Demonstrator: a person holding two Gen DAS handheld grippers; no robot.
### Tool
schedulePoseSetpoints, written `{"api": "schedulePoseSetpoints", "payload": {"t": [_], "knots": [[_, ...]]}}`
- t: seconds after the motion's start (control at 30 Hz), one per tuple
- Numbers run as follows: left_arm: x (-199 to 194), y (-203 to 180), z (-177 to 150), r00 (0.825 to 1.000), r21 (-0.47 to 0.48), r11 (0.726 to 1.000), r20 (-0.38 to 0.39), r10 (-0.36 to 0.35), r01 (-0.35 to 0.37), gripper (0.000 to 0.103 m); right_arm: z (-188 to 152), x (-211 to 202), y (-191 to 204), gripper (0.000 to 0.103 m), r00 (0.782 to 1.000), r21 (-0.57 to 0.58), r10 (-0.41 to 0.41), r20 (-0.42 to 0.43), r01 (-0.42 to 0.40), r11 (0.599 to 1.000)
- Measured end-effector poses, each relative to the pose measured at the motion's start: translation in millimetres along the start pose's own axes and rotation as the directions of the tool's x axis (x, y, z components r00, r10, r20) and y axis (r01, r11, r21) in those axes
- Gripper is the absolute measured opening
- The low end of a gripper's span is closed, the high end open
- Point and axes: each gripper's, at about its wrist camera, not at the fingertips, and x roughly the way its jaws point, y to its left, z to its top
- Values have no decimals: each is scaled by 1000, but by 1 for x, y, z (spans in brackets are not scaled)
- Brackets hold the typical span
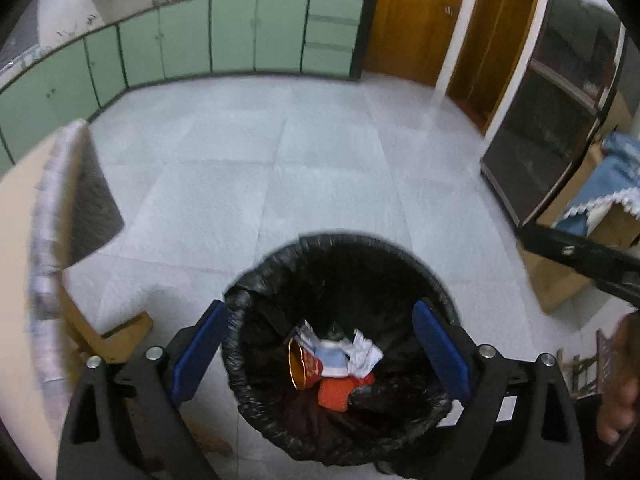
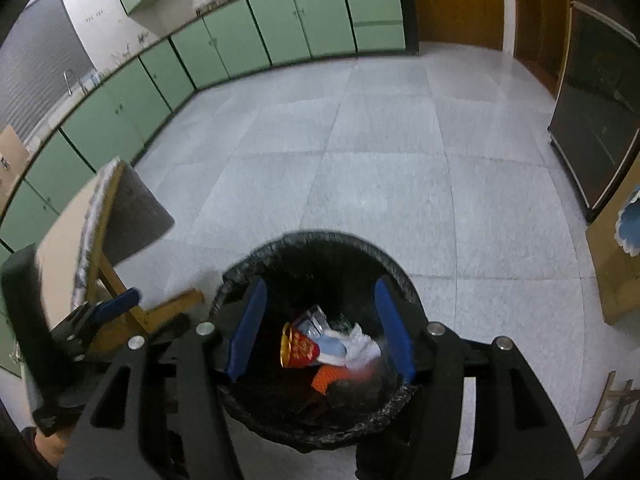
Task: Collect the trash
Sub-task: 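Return to the table and grasp the small white-green milk carton with the left gripper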
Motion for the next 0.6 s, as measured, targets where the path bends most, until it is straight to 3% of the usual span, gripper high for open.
{"api": "schedulePoseSetpoints", "payload": {"t": [0.1,0.17,0.23,0.33,0.43,0.6], "knots": [[-74,20,-1,990,-13,998,125,59,-58,92,4,-23,21,60,998,-33,31,47,-29,999],[-126,42,-13,971,-34,994,212,111,-106,97,3,-36,51,60,995,-90,70,65,-64,994],[-174,70,-34,940,-72,980,278,196,-183,97,-1,-44,83,62,991,-144,119,67,-108,984],[-240,135,-88,876,-192,929,316,364,-317,97,-13,-51,146,67,977,-246,211,44,-194,950],[-282,192,-143,794,-286,846,305,526,-450,97,-33,-50,222,68,953,-345,302,-10,-287,894],[-315,282,-206,745,-392,763,237,623,-514,97,-65,-46,335,68,915,-470,393,-94,-389,792]]}}
